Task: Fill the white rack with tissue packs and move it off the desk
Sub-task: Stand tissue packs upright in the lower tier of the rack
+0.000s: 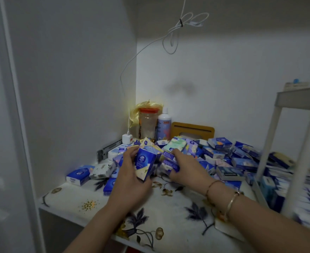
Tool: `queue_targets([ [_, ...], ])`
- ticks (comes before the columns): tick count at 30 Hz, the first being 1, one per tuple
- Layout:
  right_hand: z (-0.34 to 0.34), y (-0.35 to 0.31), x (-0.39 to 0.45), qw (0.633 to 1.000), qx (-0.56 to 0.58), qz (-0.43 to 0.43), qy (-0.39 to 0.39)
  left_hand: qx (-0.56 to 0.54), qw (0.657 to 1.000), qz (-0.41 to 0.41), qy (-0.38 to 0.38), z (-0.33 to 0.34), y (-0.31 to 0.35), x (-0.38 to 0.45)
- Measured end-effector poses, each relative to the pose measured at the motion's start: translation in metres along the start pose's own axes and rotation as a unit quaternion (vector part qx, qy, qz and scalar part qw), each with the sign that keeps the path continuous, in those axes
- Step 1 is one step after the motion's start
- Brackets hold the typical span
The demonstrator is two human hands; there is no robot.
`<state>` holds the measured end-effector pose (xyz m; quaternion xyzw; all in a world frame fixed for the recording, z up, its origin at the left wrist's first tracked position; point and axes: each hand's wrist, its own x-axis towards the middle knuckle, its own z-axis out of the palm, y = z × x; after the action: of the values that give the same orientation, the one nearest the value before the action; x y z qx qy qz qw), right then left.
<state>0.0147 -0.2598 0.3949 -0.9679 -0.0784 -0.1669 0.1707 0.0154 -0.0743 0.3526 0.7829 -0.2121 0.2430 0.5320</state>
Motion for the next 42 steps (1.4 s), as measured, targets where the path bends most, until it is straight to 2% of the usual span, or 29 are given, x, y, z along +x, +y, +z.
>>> queue_targets([
  [2,-0.011,-0.004,-0.01,0.994,0.097,0.039,0.023,-0.045,0.999,0.003,0.005,0.006,0.009,-0.003],
  [5,-0.029,-0.008,-0.026,0.967,0.238,0.07,0.063,-0.139,0.99,-0.005,-0.008,0.019,0.029,-0.008],
  [7,-0.041,-0.011,-0.04,0.941,0.323,0.063,0.084,-0.177,0.984,0.004,-0.018,0.027,0.047,-0.011],
  [10,-0.056,-0.014,-0.062,0.917,0.384,0.029,0.106,-0.207,0.978,0.026,-0.028,0.037,0.069,-0.011],
  [17,-0.103,-0.004,-0.12,0.906,0.391,-0.059,0.154,-0.237,0.967,0.035,-0.083,0.063,0.12,-0.022],
  [23,-0.141,0.008,-0.169,0.897,0.408,-0.064,0.155,-0.243,0.961,0.073,-0.107,0.078,0.171,-0.034],
  [28,-0.171,0.019,-0.203,0.893,0.417,-0.055,0.159,-0.199,0.958,0.159,-0.132,0.091,0.217,-0.049],
  [31,-0.187,0.028,-0.222,0.898,0.41,-0.046,0.154,-0.18,0.953,0.205,-0.131,0.105,0.236,-0.056],
  [37,-0.209,0.049,-0.256,0.894,0.41,-0.017,0.179,-0.206,0.94,0.21,-0.172,0.133,0.267,-0.074],
  [40,-0.216,0.067,-0.267,0.887,0.405,0.048,0.216,-0.187,0.934,0.208,-0.223,0.158,0.28,-0.081],
  [42,-0.222,0.085,-0.275,0.895,0.371,0.099,0.227,-0.175,0.925,0.205,-0.269,0.175,0.286,-0.086],
])
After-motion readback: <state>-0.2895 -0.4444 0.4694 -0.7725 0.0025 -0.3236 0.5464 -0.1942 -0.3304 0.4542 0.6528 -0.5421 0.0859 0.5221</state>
